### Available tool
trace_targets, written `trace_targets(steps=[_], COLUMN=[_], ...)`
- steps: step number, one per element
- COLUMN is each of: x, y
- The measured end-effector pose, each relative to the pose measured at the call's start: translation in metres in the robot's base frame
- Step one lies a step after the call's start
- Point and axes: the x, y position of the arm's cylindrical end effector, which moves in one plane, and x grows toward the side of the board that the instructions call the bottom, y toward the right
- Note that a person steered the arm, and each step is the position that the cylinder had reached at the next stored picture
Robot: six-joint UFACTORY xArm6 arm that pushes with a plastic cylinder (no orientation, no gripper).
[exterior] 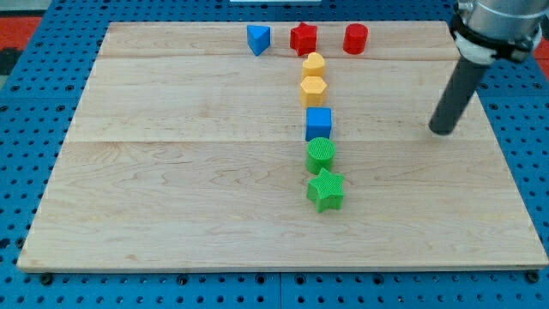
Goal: Nudge yellow hexagon right a bit
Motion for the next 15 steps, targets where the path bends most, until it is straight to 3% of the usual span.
trace_targets(steps=[3,4,6,8,9,10,11,13,14,15], x=[-0.157,-0.185,-0.181,-0.183,-0.191,-0.165,-0.122,-0.107,-0.071,-0.055], y=[0.002,-0.029,-0.141,-0.181,-0.170,-0.111,-0.120,-0.186,-0.237,-0.227])
